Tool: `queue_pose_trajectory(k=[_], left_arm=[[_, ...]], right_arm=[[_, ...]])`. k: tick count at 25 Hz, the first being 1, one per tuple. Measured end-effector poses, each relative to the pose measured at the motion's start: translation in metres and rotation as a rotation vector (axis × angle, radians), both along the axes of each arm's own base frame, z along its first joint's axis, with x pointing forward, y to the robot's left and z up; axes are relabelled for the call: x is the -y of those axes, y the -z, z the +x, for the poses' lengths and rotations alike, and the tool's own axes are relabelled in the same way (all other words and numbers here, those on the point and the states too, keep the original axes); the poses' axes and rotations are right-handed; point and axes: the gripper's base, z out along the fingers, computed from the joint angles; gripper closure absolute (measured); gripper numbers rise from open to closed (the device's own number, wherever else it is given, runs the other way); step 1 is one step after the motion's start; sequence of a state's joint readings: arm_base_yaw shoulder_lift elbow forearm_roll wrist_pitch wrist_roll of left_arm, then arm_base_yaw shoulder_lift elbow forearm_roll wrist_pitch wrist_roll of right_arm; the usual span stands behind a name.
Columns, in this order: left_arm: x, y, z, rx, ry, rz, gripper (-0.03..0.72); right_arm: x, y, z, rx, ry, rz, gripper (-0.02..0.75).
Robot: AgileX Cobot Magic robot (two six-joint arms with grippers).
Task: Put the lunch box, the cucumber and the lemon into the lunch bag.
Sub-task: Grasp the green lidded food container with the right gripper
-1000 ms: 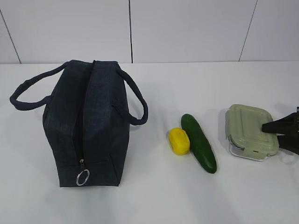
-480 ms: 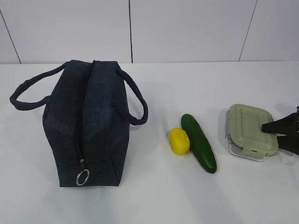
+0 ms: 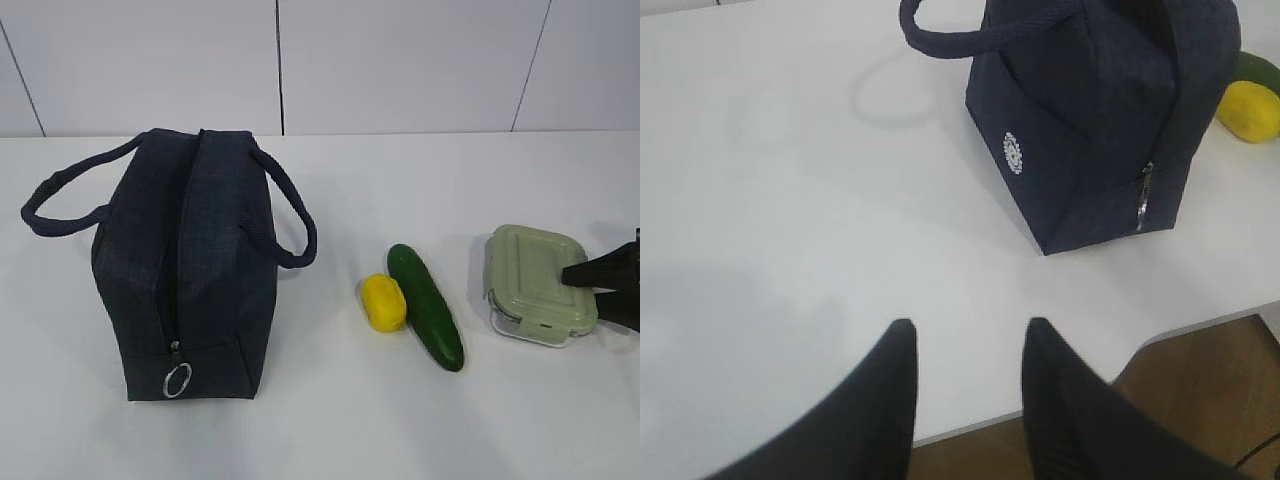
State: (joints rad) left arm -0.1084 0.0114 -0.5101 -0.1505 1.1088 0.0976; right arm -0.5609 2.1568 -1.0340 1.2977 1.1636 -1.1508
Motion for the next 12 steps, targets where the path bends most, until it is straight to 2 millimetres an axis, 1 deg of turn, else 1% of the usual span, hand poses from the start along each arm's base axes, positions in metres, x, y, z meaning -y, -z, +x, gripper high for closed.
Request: queue_pose_trajectory(k=[12], left_arm=[[0.0, 0.0, 0.0, 0.0, 0.0, 0.0, 0.45]], right_arm=[[0.0004, -0.0024, -0.0003, -0.019, 0.009, -0.002, 0.345]])
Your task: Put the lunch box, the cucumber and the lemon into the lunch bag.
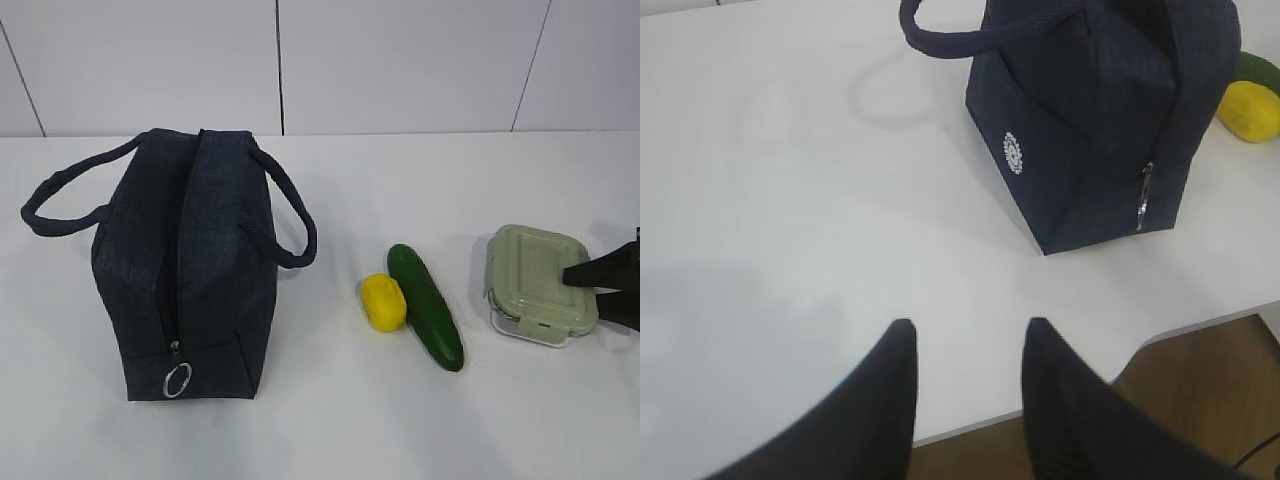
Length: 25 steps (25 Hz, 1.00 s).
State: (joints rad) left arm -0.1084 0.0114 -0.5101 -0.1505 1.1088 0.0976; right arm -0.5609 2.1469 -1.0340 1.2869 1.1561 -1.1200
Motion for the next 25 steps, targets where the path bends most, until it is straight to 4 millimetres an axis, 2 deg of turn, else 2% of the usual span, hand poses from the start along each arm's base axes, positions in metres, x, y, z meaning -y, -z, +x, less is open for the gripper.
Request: queue_pose_trajectory(k=[25], left_arm=[[0.0, 0.0, 0.0, 0.0, 0.0, 0.0, 0.45]], right_arm=[[0.0001, -0.0018, 0.0004, -0.025, 0.018, 0.002, 0.346]])
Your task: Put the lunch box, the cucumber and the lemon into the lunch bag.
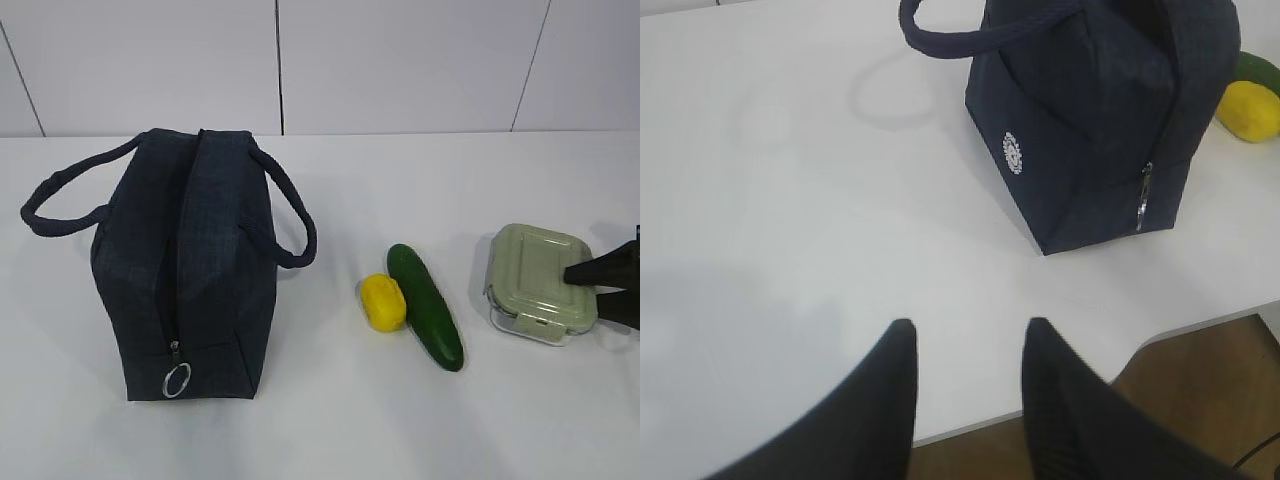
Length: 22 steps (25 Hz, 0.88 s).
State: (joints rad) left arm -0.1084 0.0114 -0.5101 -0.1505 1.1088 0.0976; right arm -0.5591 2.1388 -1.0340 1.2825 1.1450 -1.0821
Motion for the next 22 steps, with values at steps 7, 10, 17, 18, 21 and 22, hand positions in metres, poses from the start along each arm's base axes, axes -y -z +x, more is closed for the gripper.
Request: queue_pose_trajectory(k=[7, 10, 17, 18, 21, 22], left_arm=[[0.0, 0.0, 0.0, 0.0, 0.0, 0.0, 0.45], [0.0, 0.0, 0.0, 0.0, 0.0, 0.0, 0.45], [0.0, 0.0, 0.0, 0.0, 0.0, 0.0, 0.45], [0.0, 0.0, 0.0, 0.0, 0.0, 0.0, 0.45], [0.0, 0.0, 0.0, 0.0, 0.0, 0.0, 0.45], [0.0, 0.0, 0.0, 0.0, 0.0, 0.0, 0.45]], right_arm=[[-0.016, 0.0, 0.005, -0.003, -0.048, 0.002, 0.345], [-0.018, 0.0, 0.006, -0.003, -0.054, 0.002, 0.346], [-0.019, 0.0, 0.006, -0.004, -0.055, 0.002, 0.346], [-0.019, 0.0, 0.006, -0.004, -0.055, 0.002, 0.347], [-0.019, 0.0, 0.006, -0.004, -0.055, 0.002, 0.356], [-0.019, 0.0, 0.006, -0.004, -0.055, 0.002, 0.358]])
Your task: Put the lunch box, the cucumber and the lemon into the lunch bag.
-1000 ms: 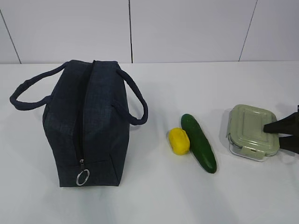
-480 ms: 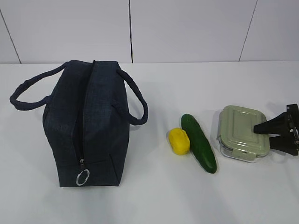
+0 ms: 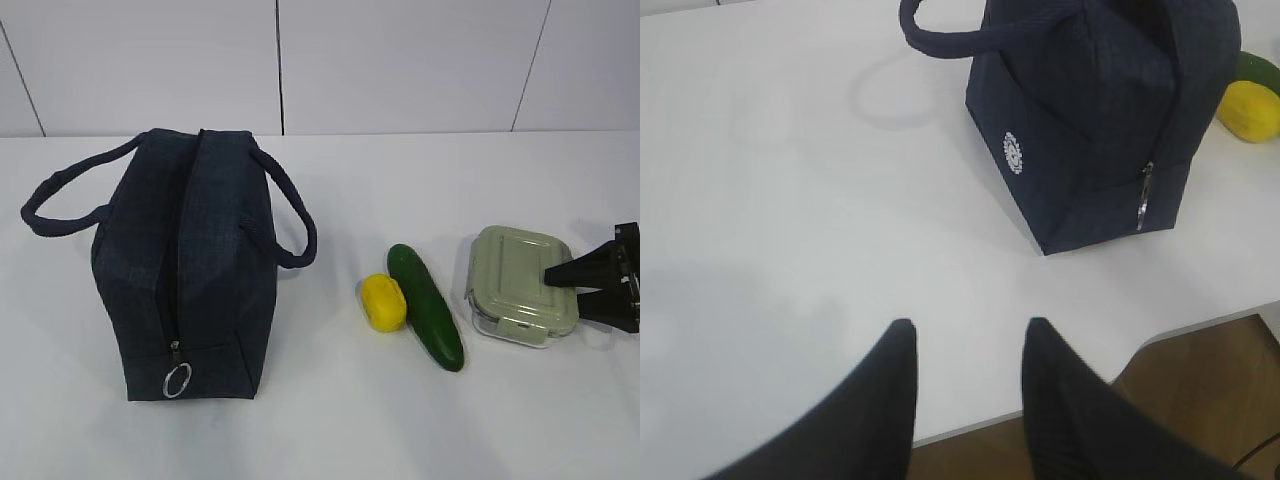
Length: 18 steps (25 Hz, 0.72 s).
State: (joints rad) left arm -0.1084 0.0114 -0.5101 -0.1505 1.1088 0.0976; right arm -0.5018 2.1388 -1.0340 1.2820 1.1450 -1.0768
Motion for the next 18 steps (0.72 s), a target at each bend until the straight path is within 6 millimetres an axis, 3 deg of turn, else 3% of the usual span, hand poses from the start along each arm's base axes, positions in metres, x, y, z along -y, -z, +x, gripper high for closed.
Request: queue_pose_trajectory(k=[18], left_arm=[[0.0, 0.0, 0.0, 0.0, 0.0, 0.0, 0.45]], right_arm=[[0.0, 0.0, 0.0, -0.02, 0.013, 0.011, 0.361]])
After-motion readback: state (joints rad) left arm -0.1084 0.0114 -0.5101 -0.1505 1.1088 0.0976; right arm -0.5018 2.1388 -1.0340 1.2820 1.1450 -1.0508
